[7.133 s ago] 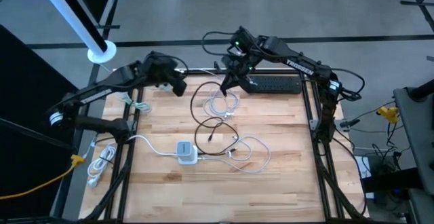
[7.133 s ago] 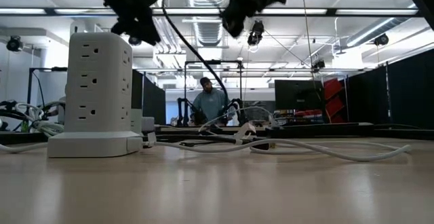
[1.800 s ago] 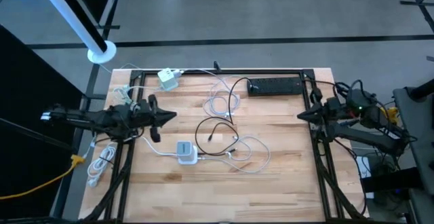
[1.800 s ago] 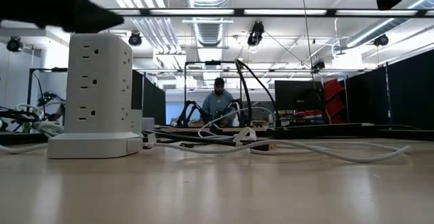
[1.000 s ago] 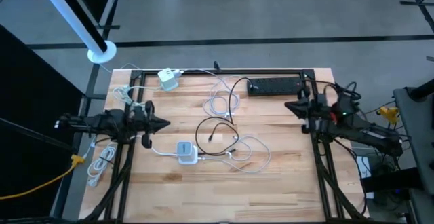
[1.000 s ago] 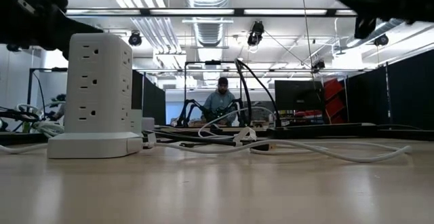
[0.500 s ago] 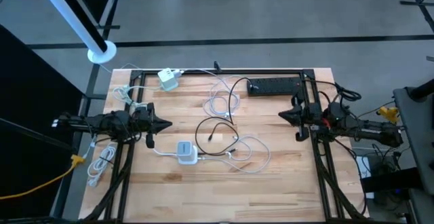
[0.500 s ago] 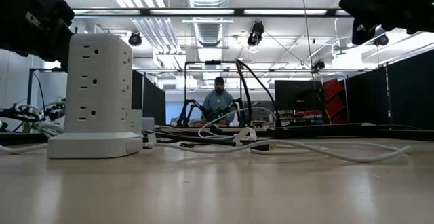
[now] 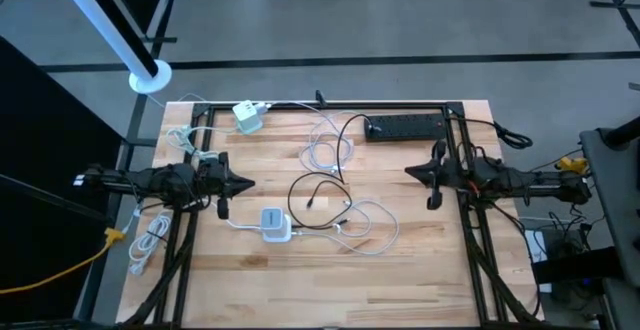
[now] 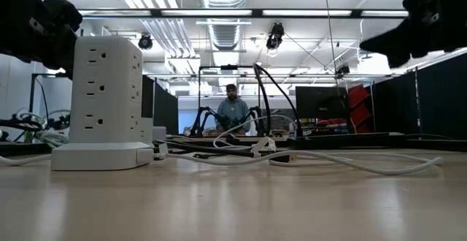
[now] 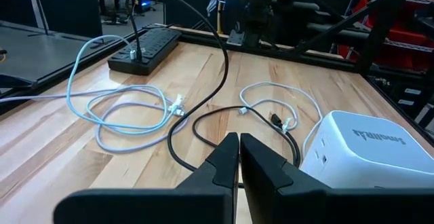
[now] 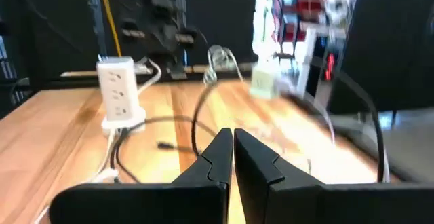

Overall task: Insert USB
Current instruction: Return to Home Position

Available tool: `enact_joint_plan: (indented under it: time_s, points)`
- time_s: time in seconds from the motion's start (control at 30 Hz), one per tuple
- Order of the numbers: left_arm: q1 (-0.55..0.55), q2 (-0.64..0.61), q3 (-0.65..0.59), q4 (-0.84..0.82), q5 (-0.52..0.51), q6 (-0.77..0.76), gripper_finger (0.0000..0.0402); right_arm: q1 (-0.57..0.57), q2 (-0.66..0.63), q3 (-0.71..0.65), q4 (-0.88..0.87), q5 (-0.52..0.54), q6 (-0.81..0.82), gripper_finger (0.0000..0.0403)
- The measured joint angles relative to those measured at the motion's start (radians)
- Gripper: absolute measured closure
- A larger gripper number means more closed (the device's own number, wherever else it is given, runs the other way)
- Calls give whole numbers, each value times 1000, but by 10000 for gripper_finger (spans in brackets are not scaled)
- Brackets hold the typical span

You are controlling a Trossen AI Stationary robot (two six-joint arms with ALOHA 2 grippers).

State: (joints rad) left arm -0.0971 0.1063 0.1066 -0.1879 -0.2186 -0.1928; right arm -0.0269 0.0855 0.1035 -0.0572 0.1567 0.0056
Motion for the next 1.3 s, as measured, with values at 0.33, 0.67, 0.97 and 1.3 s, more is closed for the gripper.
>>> enact_joint_plan:
  time_s: [0.33, 0.67, 0.97, 1.3]
  points:
    - [0, 13, 0, 1, 0, 0, 398, 0, -86, 154, -510, -24, 100, 403]
    - [0, 32, 0, 0, 0, 0, 398, 7, -76, 217, -511, 25, -40, 403]
    - [0, 41, 0, 1, 1, 0, 398, 7, -81, 111, -536, 26, -397, 403]
    - [0, 47, 0, -4, 0, 0, 398, 7, -9, 90, -533, 26, -470, 403]
